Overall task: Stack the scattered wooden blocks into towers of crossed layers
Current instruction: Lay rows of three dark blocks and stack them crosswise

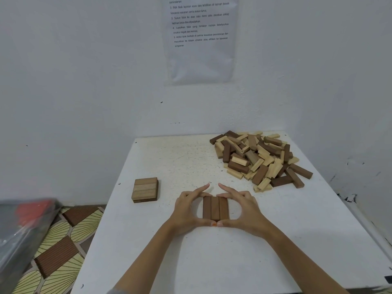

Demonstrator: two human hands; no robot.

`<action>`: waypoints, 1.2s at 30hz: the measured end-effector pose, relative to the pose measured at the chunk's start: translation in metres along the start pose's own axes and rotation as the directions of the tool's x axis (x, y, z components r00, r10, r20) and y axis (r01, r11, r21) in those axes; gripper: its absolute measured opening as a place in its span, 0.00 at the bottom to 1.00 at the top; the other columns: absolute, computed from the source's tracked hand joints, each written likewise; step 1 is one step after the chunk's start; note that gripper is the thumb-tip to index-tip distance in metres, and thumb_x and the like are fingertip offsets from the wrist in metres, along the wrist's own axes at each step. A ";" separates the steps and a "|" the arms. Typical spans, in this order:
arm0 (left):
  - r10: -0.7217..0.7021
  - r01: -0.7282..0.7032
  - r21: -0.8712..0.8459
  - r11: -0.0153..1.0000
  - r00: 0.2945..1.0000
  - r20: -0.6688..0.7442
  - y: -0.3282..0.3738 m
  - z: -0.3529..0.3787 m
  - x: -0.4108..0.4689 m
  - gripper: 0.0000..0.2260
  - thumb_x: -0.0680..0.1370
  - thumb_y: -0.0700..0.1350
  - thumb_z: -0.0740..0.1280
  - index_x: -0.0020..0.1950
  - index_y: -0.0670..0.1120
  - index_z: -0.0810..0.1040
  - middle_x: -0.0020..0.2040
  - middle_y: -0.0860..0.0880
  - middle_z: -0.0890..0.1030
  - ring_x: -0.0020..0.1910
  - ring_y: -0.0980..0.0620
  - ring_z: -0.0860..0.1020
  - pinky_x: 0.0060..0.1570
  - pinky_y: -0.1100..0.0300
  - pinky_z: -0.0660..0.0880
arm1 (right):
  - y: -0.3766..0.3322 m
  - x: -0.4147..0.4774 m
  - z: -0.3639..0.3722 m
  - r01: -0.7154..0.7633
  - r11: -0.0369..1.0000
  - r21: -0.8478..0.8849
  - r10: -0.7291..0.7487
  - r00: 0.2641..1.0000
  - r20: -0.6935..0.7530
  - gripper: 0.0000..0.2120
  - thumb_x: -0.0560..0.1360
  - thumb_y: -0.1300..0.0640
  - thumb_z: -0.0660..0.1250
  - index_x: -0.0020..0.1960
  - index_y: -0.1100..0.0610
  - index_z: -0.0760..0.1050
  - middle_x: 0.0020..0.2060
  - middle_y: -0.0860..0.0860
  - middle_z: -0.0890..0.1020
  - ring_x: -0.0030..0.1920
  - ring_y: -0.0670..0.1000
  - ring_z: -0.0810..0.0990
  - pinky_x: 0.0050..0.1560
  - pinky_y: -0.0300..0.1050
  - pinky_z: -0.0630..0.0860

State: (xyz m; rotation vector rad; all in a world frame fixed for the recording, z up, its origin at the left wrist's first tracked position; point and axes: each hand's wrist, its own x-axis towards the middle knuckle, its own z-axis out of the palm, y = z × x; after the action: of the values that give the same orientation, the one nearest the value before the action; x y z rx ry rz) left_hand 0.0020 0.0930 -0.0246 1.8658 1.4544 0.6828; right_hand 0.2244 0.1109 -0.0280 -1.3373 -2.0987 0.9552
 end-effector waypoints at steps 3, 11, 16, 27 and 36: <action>-0.018 0.017 0.016 1.000 0.996 0.086 0.000 -0.005 0.001 0.47 0.64 0.58 0.79 0.74 0.68 0.54 0.63 0.72 0.70 0.63 0.69 0.58 0.66 0.61 0.57 | 0.000 0.001 0.001 0.004 1.000 -0.001 -0.004 1.000 -0.013 0.46 0.60 0.35 0.77 0.71 0.30 0.56 0.60 0.27 0.73 0.61 0.35 0.61 0.66 0.46 0.59; -0.047 0.048 -0.005 0.999 0.989 0.139 -0.006 -0.011 0.005 0.43 0.68 0.54 0.78 0.75 0.67 0.55 0.65 0.72 0.70 0.68 0.62 0.58 0.68 0.60 0.56 | 0.001 0.000 0.001 0.001 1.000 -0.004 -0.001 1.000 -0.015 0.44 0.61 0.35 0.76 0.71 0.29 0.57 0.60 0.27 0.73 0.61 0.38 0.62 0.67 0.47 0.60; -0.021 0.023 -0.011 1.000 0.996 0.092 -0.008 -0.007 0.003 0.43 0.68 0.54 0.78 0.75 0.64 0.57 0.65 0.69 0.72 0.66 0.60 0.61 0.67 0.62 0.57 | 0.002 0.001 0.000 -0.004 1.000 -0.011 0.004 1.000 0.010 0.44 0.61 0.35 0.77 0.71 0.29 0.57 0.60 0.26 0.73 0.61 0.36 0.61 0.67 0.47 0.60; 0.016 -0.017 0.013 1.000 0.999 0.034 -0.005 -0.003 0.000 0.43 0.67 0.55 0.78 0.74 0.68 0.54 0.62 0.73 0.71 0.61 0.63 0.62 0.63 0.66 0.57 | 0.001 0.000 -0.002 0.014 1.000 -0.007 -0.014 1.000 0.019 0.45 0.62 0.36 0.77 0.71 0.29 0.54 0.61 0.25 0.71 0.61 0.35 0.60 0.64 0.43 0.58; 0.037 -0.036 -0.028 0.999 0.999 0.013 -0.005 -0.002 -0.001 0.44 0.66 0.53 0.79 0.74 0.67 0.56 0.62 0.70 0.74 0.62 0.62 0.63 0.66 0.61 0.58 | 0.001 0.001 -0.003 0.019 1.000 0.005 -0.019 0.999 0.043 0.44 0.62 0.37 0.77 0.71 0.30 0.57 0.60 0.27 0.73 0.64 0.40 0.62 0.62 0.39 0.56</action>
State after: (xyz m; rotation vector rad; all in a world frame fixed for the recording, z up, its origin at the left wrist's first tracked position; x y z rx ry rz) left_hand -0.0031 0.0928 -0.0274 1.8763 1.3989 0.7034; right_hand 0.2265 0.1132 -0.0269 -1.3033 -2.1361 0.9891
